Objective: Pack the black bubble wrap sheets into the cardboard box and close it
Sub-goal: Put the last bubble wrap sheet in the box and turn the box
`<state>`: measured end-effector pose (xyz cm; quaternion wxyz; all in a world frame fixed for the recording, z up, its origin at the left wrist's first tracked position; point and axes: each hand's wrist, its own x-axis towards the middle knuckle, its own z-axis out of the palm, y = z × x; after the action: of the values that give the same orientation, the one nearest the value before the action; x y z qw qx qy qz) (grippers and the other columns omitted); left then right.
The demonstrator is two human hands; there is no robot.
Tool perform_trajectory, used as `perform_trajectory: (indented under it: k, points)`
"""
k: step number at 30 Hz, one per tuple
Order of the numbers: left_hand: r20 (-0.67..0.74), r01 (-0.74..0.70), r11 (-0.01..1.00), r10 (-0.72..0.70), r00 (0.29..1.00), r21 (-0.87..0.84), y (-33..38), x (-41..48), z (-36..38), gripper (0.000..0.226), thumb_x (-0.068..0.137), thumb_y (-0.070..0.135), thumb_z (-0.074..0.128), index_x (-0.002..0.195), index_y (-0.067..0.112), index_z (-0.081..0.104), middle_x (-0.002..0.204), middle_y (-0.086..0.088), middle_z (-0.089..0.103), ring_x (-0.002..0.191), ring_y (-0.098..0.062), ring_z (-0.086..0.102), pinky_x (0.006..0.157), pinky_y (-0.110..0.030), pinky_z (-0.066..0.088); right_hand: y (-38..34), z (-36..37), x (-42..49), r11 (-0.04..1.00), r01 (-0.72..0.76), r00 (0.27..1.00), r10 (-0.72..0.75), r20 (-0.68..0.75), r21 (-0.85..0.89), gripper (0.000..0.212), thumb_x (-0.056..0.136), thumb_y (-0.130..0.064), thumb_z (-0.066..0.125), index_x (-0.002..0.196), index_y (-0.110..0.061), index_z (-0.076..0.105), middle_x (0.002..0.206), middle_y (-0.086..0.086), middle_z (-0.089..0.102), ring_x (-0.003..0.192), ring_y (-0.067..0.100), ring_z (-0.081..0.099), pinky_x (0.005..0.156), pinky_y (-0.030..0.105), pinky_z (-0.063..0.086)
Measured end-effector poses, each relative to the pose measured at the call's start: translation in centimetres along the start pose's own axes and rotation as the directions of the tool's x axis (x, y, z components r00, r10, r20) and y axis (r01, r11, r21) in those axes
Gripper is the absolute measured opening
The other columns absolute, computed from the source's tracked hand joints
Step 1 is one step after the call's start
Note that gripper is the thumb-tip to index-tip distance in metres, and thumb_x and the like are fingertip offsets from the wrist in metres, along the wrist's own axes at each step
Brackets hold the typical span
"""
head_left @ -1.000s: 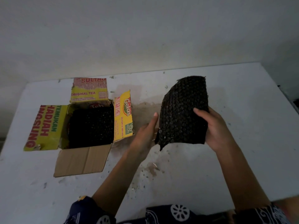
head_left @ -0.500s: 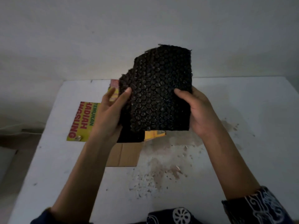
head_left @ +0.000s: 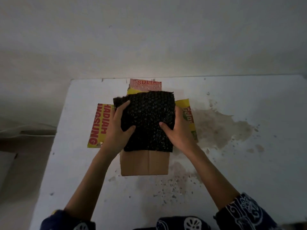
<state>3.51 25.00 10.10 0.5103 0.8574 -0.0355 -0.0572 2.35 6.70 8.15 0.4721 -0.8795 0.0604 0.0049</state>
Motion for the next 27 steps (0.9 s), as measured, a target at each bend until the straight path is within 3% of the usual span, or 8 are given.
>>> perform_trajectory:
  k: [3, 6, 9, 13, 17, 20, 23, 27]
  points:
    - [0.016, -0.089, 0.995, 0.090, 0.996, -0.055, -0.3, 0.3, -1.0, 0.069, 0.084, 0.000, 0.061, 0.138, 0.032, 0.033, 0.132, 0.003, 0.037, 0.124, -0.007, 0.036, 0.109, -0.030, 0.035, -0.4, 0.3, 0.0, 0.993, 0.077, 0.996, -0.074, -0.045, 0.091, 0.066, 0.088, -0.019, 0.061, 0.142, -0.010, 0.024, 0.141, 0.008, 0.041, 0.130, 0.018, 0.041, 0.107, 0.033, 0.038]
    - [0.075, -0.080, 0.994, 0.086, 0.993, -0.074, -0.8, 0.9, -1.7, 0.070, 0.084, 0.002, 0.062, 0.140, 0.029, 0.031, 0.134, 0.008, 0.037, 0.128, -0.009, 0.036, 0.107, -0.028, 0.036, -0.2, 0.2, 0.1, 0.989, 0.053, 0.998, -0.047, -0.049, 0.135, 0.064, 0.087, -0.021, 0.063, 0.140, -0.012, 0.028, 0.136, 0.005, 0.048, 0.123, 0.016, 0.048, 0.102, 0.032, 0.043]
    - [0.171, 0.013, 0.991, -0.037, 0.985, 0.134, -1.8, 1.4, -1.2, 0.073, 0.083, 0.012, 0.066, 0.143, 0.023, 0.027, 0.145, -0.005, 0.036, 0.133, -0.021, 0.036, 0.109, -0.037, 0.036, 0.3, 0.4, 0.3, 0.995, -0.019, 1.000, 0.019, -0.008, -0.098, 0.071, 0.085, -0.023, 0.065, 0.141, -0.013, 0.024, 0.133, 0.008, 0.051, 0.117, 0.023, 0.054, 0.093, 0.031, 0.046]
    - [0.252, 0.031, 0.949, -0.115, 0.961, 0.313, -1.8, 1.7, -0.5, 0.079, 0.084, 0.021, 0.065, 0.146, 0.023, 0.015, 0.149, -0.013, 0.028, 0.133, -0.031, 0.037, 0.108, -0.040, 0.034, -0.2, 0.9, 0.4, 0.923, -0.040, 0.999, 0.045, 0.003, -0.383, 0.083, 0.089, -0.029, 0.059, 0.148, -0.009, 0.004, 0.135, 0.015, 0.049, 0.103, 0.030, 0.060, 0.079, 0.038, 0.052]
    - [0.319, 0.053, 0.921, -0.187, 0.929, 0.386, -1.3, 2.4, -0.4, 0.085, 0.087, 0.028, 0.061, 0.147, 0.018, 0.002, 0.152, -0.015, 0.022, 0.136, -0.034, 0.033, 0.109, -0.042, 0.032, -0.6, 1.8, 0.6, 0.712, -0.044, 0.999, 0.032, -0.030, -0.700, 0.061, 0.093, -0.041, 0.048, 0.139, -0.008, 0.026, 0.102, 0.013, 0.066, 0.081, 0.029, 0.064, 0.053, 0.029, 0.039]
    - [0.326, 0.017, 0.896, -0.178, 0.929, 0.443, -1.0, 2.9, -0.4, 0.080, 0.088, 0.017, 0.059, 0.147, 0.015, 0.005, 0.148, -0.018, 0.030, 0.132, -0.037, 0.038, 0.106, -0.043, 0.036, -0.9, 1.9, 0.6, 0.695, -0.049, 0.999, 0.029, -0.040, -0.717, 0.052, 0.093, -0.040, 0.048, 0.133, -0.010, 0.036, 0.094, 0.011, 0.067, 0.079, 0.028, 0.064, 0.052, 0.028, 0.035]
    - [0.342, 0.011, 0.887, -0.190, 0.920, 0.462, -1.0, 3.5, -0.8, 0.078, 0.087, 0.009, 0.058, 0.147, 0.013, 0.009, 0.143, -0.020, 0.037, 0.130, -0.037, 0.039, 0.104, -0.042, 0.037, -0.9, 1.6, 0.5, 0.777, -0.055, 0.998, 0.033, -0.048, -0.627, 0.038, 0.093, -0.039, 0.050, 0.118, -0.010, 0.047, 0.093, 0.011, 0.066, 0.082, 0.029, 0.063, 0.054, 0.029, 0.038]
    - [0.291, 0.006, 0.848, -0.188, 0.938, 0.531, -0.5, 3.3, -1.4, 0.086, 0.082, 0.024, 0.068, 0.147, 0.018, 0.012, 0.138, -0.018, 0.042, 0.121, -0.037, 0.048, 0.097, -0.044, 0.044, -1.2, 0.8, 0.0, 0.841, -0.109, 0.993, 0.071, -0.091, -0.530, 0.055, 0.090, -0.040, 0.054, 0.132, -0.009, 0.039, 0.109, 0.013, 0.064, 0.091, 0.030, 0.063, 0.061, 0.032, 0.046]
